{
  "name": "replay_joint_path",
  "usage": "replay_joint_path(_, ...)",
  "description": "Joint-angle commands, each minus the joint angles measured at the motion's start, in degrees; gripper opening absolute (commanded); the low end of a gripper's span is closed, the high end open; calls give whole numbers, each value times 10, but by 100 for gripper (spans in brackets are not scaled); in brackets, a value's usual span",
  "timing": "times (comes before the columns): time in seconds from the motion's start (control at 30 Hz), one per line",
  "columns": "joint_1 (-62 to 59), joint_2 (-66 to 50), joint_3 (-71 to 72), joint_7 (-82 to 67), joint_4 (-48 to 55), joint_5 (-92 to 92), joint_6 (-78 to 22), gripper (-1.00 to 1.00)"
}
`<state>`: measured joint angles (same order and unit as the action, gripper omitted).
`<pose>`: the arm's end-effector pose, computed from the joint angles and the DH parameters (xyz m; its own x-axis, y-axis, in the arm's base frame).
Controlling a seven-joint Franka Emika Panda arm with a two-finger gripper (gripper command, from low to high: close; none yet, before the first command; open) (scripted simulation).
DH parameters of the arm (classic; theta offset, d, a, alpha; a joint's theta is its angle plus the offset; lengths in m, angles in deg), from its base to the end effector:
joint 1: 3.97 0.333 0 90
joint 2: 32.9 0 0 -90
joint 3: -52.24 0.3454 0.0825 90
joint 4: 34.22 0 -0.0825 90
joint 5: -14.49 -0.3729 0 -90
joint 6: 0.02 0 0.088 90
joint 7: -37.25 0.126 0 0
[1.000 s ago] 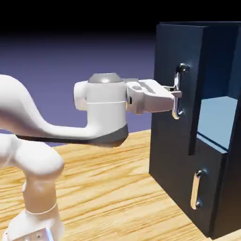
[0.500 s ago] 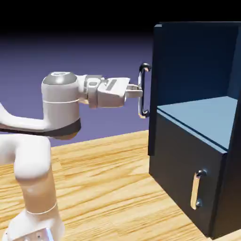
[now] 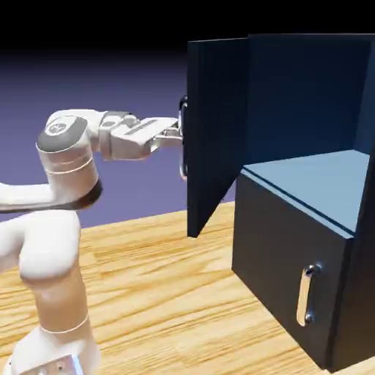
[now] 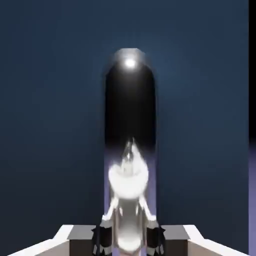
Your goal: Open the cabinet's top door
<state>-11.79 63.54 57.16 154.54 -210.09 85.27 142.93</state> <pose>0.1505 -0.0087 0.5518 -0.4838 -0.5149 0.7077 -0.4841 -0.5161 -0.7066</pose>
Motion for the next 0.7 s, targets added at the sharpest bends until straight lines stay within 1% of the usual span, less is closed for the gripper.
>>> replay_joint_path(0.0,10,10,21,-5,-1,-22,-21,-100)
replay_joint_path(0.07,29,24,62,-12,0,-60,-63,-100)
replay_joint_path(0.17,34,42,125,-27,3,-127,-100,-100)
replay_joint_path(0.4,59,45,270,-33,41,-250,-221,-100)
replay_joint_path(0.53,36,46,353,-46,80,-331,-280,-100)
replay_joint_path(0.67,-13,46,436,-63,145,-413,-356,-100)
